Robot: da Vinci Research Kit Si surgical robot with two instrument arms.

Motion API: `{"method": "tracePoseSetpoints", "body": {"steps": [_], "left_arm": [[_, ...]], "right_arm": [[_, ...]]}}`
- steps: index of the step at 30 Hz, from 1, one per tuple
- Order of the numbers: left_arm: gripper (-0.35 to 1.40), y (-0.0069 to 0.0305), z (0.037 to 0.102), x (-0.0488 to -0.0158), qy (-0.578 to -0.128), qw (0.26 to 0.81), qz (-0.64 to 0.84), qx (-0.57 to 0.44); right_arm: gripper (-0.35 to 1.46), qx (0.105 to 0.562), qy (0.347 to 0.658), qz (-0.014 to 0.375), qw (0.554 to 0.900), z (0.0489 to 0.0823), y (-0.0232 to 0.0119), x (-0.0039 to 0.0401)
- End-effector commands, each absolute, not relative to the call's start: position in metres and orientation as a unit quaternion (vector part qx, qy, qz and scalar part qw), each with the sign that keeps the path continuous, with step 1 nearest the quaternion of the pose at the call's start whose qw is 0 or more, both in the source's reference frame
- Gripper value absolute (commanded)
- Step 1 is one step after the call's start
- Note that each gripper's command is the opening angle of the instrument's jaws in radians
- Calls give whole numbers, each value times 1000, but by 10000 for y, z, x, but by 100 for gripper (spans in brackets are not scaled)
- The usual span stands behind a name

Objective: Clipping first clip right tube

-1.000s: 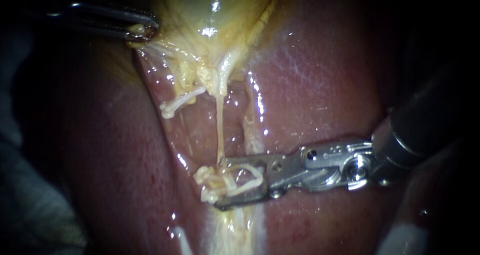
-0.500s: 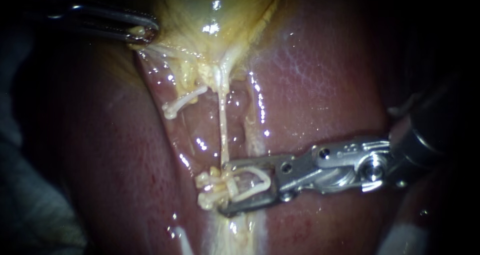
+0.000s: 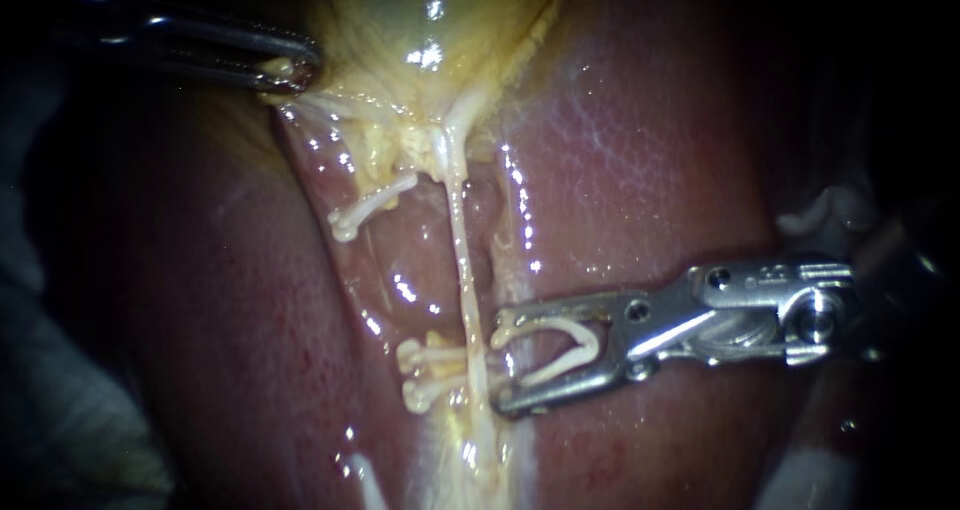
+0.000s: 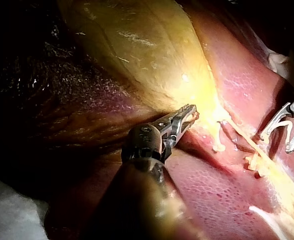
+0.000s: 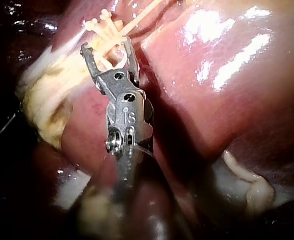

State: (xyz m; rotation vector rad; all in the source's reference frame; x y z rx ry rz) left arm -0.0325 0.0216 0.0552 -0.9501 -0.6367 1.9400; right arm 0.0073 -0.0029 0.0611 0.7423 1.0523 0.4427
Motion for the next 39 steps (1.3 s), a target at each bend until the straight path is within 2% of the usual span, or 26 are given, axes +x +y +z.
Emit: {"method": "tracePoseSetpoints", "body": {"steps": [1, 9, 18, 30, 39], "left_arm": [[-35, 216, 552, -326, -255, 430, 778, -381], [-35, 216, 552, -326, -255, 430, 778, -381], [-35, 215, 553, -327, -255, 431, 778, -381], [-35, 215, 552, -327, -254, 431, 778, -381], [-35, 215, 552, -327, -254, 431, 778, -381]], "right_arm": [[47, 345, 485, 207, 777, 615, -29, 72], [48, 351, 475, 226, 774, 647, -32, 70], [49, 353, 477, 239, 769, 668, -33, 80], [50, 373, 506, 272, 729, 672, -36, 103], [50, 394, 527, 287, 696, 662, -39, 108]]}}
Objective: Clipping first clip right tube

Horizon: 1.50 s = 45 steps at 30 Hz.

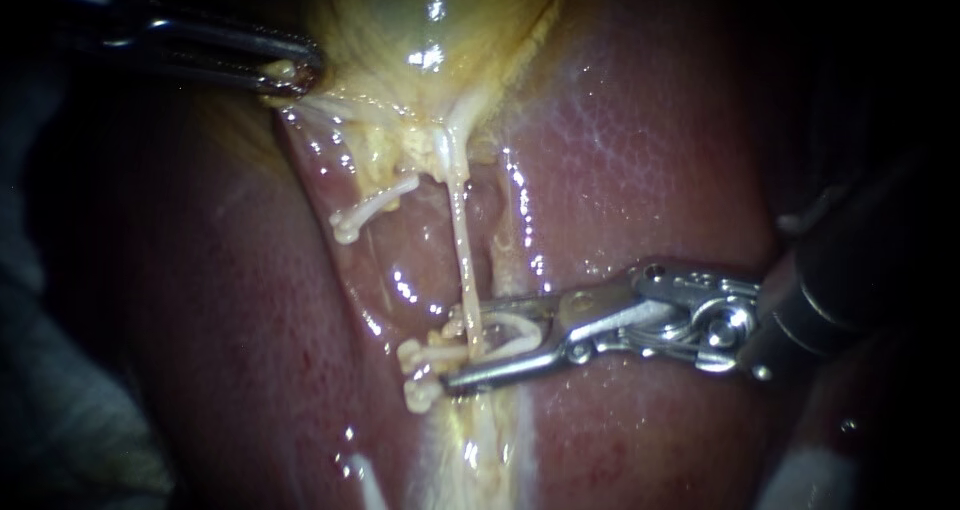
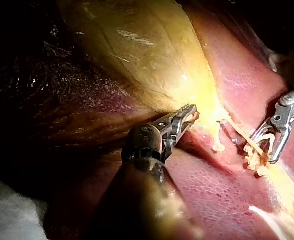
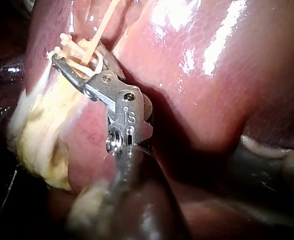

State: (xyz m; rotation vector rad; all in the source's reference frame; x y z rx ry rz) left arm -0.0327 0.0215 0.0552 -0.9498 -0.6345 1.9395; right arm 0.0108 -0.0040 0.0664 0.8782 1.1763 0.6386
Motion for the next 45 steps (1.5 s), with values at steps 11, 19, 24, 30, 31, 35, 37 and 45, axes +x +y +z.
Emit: {"method": "tracePoseSetpoints", "body": {"steps": [11, 19, 24, 30, 31, 35, 37, 45], "left_arm": [[-35, 215, 552, -327, -254, 431, 778, -381], [-35, 214, 553, -327, -254, 431, 778, -381], [-35, 214, 553, -328, -254, 431, 778, -381], [-35, 214, 553, -328, -254, 431, 778, -381], [-35, 214, 553, -328, -254, 431, 778, -381], [-35, 214, 553, -329, -252, 432, 778, -381], [-35, 214, 553, -329, -252, 432, 778, -381], [-35, 213, 554, -329, -253, 431, 778, -381]], "right_arm": [[48, 436, 539, 263, 671, 627, -47, 111], [41, 449, 540, 250, 667, 619, -44, 111], [29, 450, 539, 251, 666, 615, -42, 111], [13, 449, 539, 251, 666, 613, -43, 109], [9, 449, 539, 251, 666, 612, -43, 109], [-6, 445, 540, 255, 667, 612, -44, 108], [-19, 446, 540, 255, 667, 612, -44, 106], [-35, 449, 537, 262, 665, 611, -45, 103]]}}
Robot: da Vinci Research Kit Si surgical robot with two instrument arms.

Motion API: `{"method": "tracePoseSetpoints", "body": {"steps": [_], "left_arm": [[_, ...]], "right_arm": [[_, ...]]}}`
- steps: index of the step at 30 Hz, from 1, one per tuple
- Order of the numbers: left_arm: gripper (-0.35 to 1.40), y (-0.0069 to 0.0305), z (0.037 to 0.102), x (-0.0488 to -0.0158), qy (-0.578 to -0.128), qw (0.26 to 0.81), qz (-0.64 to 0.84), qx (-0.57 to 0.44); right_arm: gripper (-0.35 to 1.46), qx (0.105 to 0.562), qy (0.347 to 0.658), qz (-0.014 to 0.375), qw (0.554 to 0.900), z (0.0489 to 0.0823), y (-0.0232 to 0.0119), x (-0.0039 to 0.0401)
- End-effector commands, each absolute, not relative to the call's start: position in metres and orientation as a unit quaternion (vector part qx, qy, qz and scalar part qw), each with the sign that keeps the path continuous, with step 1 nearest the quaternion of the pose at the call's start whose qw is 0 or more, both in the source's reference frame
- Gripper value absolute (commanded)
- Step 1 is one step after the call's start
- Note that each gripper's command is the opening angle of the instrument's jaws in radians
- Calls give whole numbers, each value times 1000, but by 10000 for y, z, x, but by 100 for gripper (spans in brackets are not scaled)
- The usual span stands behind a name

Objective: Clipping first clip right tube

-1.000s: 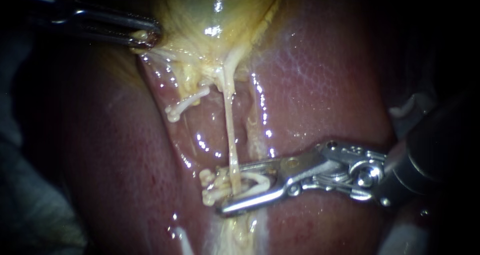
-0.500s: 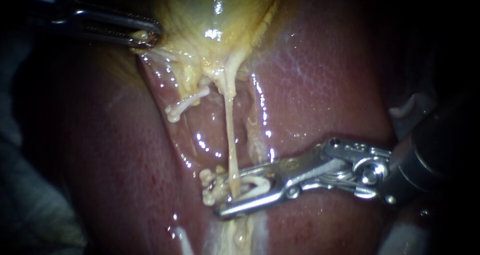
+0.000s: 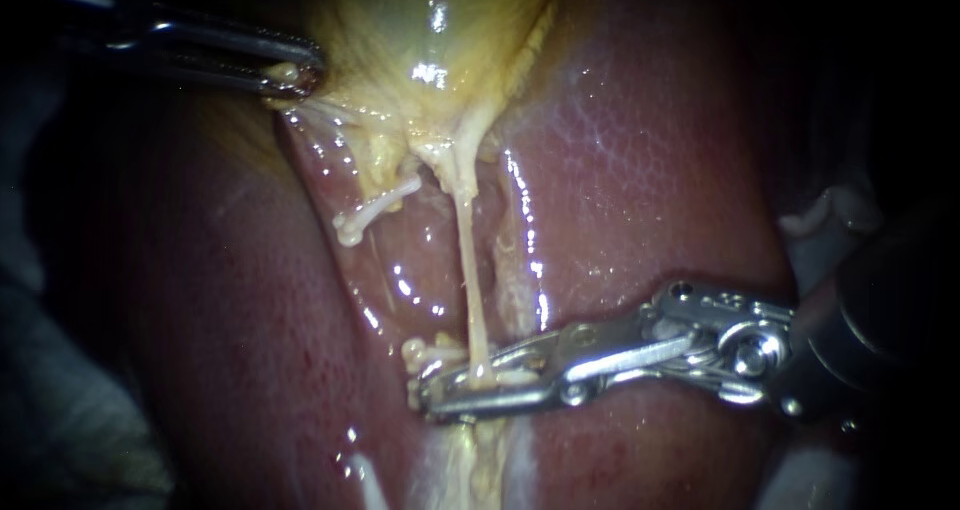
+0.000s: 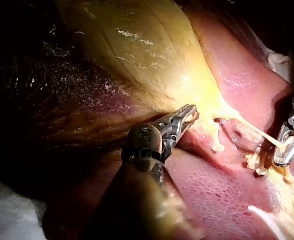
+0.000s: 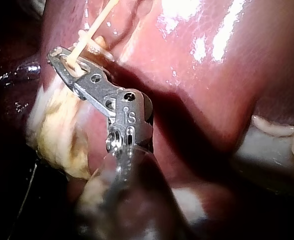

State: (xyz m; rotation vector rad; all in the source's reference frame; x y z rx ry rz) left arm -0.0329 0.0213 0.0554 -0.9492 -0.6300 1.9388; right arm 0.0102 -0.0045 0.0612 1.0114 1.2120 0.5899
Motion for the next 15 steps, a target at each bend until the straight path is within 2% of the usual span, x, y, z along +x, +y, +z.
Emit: {"method": "tracePoseSetpoints", "body": {"steps": [1, 15], "left_arm": [[-35, 213, 554, -329, -253, 431, 778, -381], [-35, 213, 554, -330, -253, 431, 778, -381]], "right_arm": [[-35, 449, 537, 262, 665, 611, -45, 103], [-35, 449, 537, 261, 665, 612, -47, 102]]}}
